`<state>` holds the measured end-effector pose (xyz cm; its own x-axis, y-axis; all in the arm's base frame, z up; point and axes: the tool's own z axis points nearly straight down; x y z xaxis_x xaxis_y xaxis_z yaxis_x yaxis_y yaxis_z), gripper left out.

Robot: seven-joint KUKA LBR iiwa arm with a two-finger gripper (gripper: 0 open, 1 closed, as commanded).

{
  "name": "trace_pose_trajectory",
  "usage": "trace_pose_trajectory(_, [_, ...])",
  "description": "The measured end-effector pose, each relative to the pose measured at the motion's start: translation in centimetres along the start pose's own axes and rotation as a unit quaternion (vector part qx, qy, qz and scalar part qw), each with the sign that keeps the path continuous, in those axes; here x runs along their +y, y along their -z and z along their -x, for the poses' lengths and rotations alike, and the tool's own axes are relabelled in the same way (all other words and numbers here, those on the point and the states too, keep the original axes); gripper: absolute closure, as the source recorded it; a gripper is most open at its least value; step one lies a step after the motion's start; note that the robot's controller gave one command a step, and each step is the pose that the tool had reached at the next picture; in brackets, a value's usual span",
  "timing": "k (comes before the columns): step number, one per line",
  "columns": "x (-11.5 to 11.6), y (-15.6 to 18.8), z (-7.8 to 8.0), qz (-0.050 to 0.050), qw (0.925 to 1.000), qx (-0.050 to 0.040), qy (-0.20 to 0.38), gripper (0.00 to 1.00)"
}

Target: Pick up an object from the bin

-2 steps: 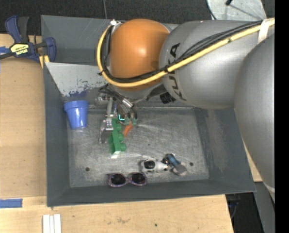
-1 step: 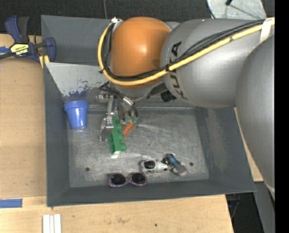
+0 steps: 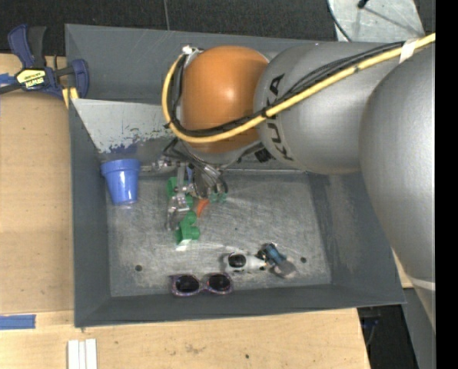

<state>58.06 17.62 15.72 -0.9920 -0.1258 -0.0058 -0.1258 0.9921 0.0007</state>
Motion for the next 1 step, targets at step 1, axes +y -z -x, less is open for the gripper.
trace_pose_trajectory(1, [-4.11, -5.70, 1.11, 0.000, 0.9841, 0.0007, 0.177, 0.00])
